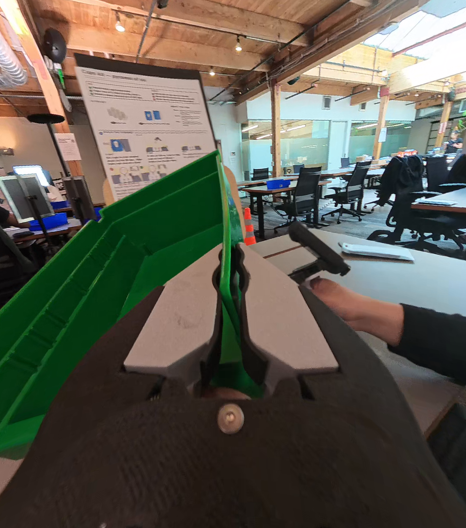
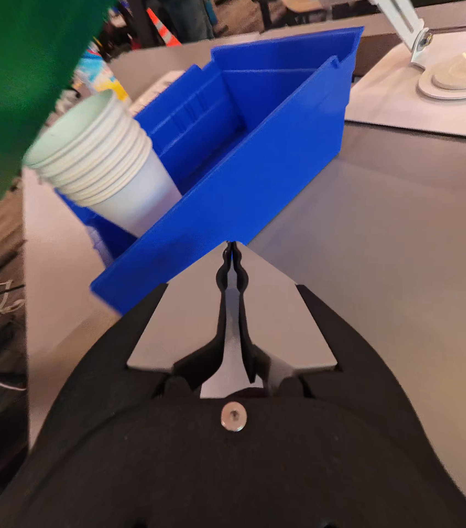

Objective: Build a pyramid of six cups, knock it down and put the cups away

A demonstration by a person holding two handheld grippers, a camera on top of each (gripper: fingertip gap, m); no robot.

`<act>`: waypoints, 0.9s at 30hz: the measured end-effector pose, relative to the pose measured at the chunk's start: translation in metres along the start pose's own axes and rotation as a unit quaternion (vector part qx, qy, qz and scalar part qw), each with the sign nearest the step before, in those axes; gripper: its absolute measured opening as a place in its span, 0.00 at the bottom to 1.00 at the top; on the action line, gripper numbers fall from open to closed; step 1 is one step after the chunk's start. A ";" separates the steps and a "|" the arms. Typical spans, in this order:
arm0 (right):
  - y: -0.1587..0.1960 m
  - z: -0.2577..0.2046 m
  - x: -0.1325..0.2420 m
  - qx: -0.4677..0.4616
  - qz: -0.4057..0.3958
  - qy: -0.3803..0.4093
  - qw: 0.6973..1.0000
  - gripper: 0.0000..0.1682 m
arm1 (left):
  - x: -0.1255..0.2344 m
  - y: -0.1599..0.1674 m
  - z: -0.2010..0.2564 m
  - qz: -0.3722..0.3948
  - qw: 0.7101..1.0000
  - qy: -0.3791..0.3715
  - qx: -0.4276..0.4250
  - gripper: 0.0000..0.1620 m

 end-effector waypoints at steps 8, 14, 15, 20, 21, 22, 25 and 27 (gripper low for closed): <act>0.025 0.050 0.177 -0.020 0.130 -0.023 0.991 0.00 | -0.026 -0.002 0.073 -0.002 0.996 0.073 -0.048 0.01; 0.025 0.081 0.285 -0.035 0.202 0.007 0.979 0.00 | -0.050 0.000 0.138 -0.006 0.987 0.107 -0.120 0.01; 0.023 0.081 0.299 -0.035 0.199 0.002 0.979 0.00 | -0.057 0.004 0.148 -0.009 0.986 0.113 -0.125 0.01; 0.005 0.069 0.369 -0.008 0.249 0.006 0.968 0.04 | -0.111 0.042 0.193 -0.046 0.979 0.157 -0.120 0.01; 0.004 0.069 0.378 -0.001 0.251 0.016 0.968 0.05 | -0.125 0.053 0.202 -0.058 0.978 0.165 -0.116 0.01; 0.004 0.068 0.385 0.005 0.252 0.028 0.967 0.05 | -0.138 0.065 0.212 -0.070 0.976 0.173 -0.111 0.01; 0.005 0.066 0.396 0.016 0.250 0.048 0.967 0.06 | -0.175 0.106 0.240 -0.109 0.971 0.194 -0.087 0.01; 0.007 0.060 0.395 0.019 0.244 0.041 0.969 0.07 | -0.197 0.139 0.259 -0.152 0.962 0.215 -0.070 0.03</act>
Point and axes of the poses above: each gripper's, where its closed fingertips meet, x back along the fingers, y out of its underside, z = x × y across the jaws, the point moved 1 cm from there along x, back along the fingers, and after that the axes turned 7 degrees about y, right-handed, at the moved point
